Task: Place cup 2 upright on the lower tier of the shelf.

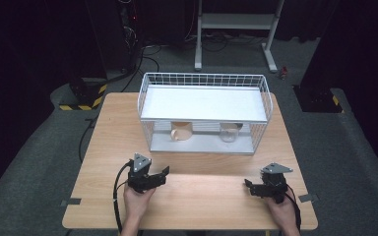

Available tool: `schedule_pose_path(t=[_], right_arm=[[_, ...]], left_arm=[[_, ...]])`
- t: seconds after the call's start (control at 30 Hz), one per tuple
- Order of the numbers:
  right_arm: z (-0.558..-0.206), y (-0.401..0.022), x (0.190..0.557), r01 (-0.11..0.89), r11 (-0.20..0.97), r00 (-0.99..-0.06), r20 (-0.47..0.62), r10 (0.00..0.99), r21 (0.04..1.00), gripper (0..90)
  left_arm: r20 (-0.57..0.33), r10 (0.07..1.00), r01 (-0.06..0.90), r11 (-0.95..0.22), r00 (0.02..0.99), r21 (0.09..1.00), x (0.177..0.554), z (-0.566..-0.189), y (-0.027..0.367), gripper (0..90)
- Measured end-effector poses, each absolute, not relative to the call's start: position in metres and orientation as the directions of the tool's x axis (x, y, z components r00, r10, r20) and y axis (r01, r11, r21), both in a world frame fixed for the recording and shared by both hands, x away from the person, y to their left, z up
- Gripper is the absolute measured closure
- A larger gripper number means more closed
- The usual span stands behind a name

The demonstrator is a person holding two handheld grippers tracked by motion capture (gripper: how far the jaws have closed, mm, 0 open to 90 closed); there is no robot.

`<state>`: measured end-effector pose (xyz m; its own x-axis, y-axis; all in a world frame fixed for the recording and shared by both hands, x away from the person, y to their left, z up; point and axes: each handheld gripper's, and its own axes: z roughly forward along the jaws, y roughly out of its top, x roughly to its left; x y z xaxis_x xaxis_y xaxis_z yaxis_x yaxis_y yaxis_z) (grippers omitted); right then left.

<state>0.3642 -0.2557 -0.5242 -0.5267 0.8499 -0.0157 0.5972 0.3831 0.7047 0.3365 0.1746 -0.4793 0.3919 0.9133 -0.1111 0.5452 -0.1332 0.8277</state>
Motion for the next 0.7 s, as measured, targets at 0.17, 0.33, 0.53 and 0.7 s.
schedule_pose_path(t=[0.17, 0.33, 0.53, 0.7], right_arm=[[-0.524, -0.256, 0.364, 0.597, 0.383, -0.527, -0.016, 0.85, 0.705, 13.5], [-0.524, -0.256, 0.364, 0.597, 0.383, -0.527, -0.016, 0.85, 0.705, 13.5], [-0.524, -0.256, 0.364, 0.597, 0.383, -0.527, -0.016, 0.85, 0.705, 13.5], [-0.524, -0.256, 0.364, 0.597, 0.383, -0.527, -0.016, 0.85, 0.705, 13.5]], left_arm=[[-0.114, 0.915, 0.545, -0.127, 0.387, 0.829, 0.333, -0.48, 0.177, 24.0], [-0.109, 0.917, 0.549, -0.132, 0.384, 0.825, 0.329, -0.483, 0.178, 24.0], [-0.1, 0.918, 0.551, -0.14, 0.384, 0.823, 0.326, -0.485, 0.18, 23.8], [-0.101, 0.921, 0.555, -0.137, 0.376, 0.821, 0.325, -0.489, 0.181, 23.6]])
